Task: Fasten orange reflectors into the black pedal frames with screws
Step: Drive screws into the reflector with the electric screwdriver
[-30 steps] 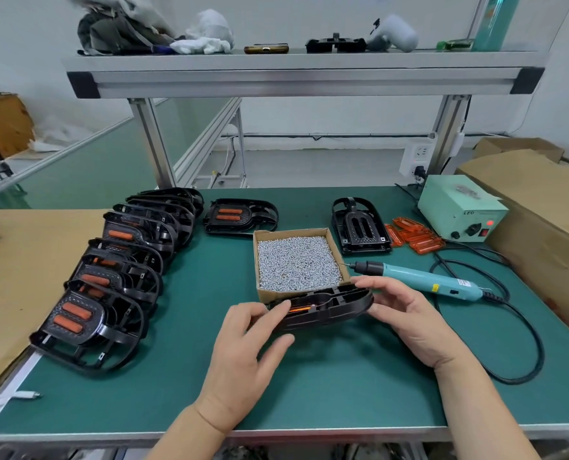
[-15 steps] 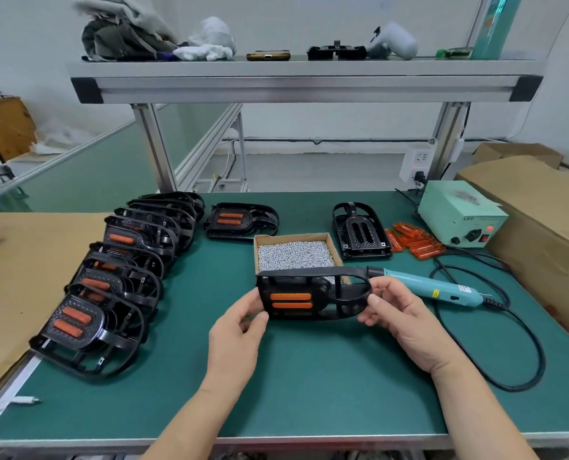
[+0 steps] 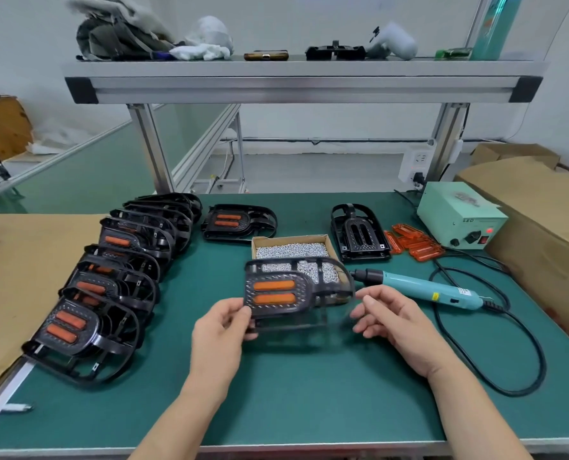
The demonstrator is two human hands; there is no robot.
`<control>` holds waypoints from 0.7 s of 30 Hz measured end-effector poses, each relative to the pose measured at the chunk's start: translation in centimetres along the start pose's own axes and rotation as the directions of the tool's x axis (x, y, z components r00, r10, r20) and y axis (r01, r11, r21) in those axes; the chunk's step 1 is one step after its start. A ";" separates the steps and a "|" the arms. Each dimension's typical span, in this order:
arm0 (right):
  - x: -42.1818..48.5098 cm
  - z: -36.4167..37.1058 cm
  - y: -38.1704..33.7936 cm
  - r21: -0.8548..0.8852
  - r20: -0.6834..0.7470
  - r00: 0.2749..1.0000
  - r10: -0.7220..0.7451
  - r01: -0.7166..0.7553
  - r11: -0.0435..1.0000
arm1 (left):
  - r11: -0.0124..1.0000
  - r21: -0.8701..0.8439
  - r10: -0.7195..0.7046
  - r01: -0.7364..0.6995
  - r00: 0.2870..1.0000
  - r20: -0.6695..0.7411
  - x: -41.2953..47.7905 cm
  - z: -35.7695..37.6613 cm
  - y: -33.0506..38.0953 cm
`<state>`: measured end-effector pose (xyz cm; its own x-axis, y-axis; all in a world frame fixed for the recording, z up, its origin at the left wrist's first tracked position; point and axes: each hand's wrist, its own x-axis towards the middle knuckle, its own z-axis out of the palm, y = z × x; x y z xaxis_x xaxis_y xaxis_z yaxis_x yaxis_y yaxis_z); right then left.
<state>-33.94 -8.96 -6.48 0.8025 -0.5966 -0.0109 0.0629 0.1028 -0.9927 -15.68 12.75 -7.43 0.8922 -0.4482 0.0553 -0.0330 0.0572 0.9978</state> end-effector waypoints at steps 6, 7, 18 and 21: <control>-0.2 0.2 0.0 -0.111 -0.024 1.000 0.000 -0.002 0.994 | 0.990 0.103 0.127 -0.101 0.949 -0.288 7.9 -2.7 2.4; -0.2 0.4 0.0 -0.139 -0.025 1.000 -0.002 -0.001 0.990 | 0.983 0.156 0.144 -0.098 0.936 -0.321 9.5 -3.0 2.9; 0.0 0.5 0.2 -0.182 -0.030 1.000 -0.002 -0.004 0.983 | 0.668 0.744 0.339 -0.016 0.897 -0.284 17.4 -3.1 4.9; 0.0 0.5 0.2 -0.186 -0.030 1.000 0.000 -0.005 0.983 | 0.682 0.730 0.251 0.038 0.926 -0.283 18.3 -2.7 4.6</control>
<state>-33.62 -8.57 -6.61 0.7846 -0.6198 -0.0144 -0.0530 -0.0439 -0.9976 1.74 7.21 -1.88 0.9450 -0.1484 0.2913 -0.3175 -0.6295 0.7092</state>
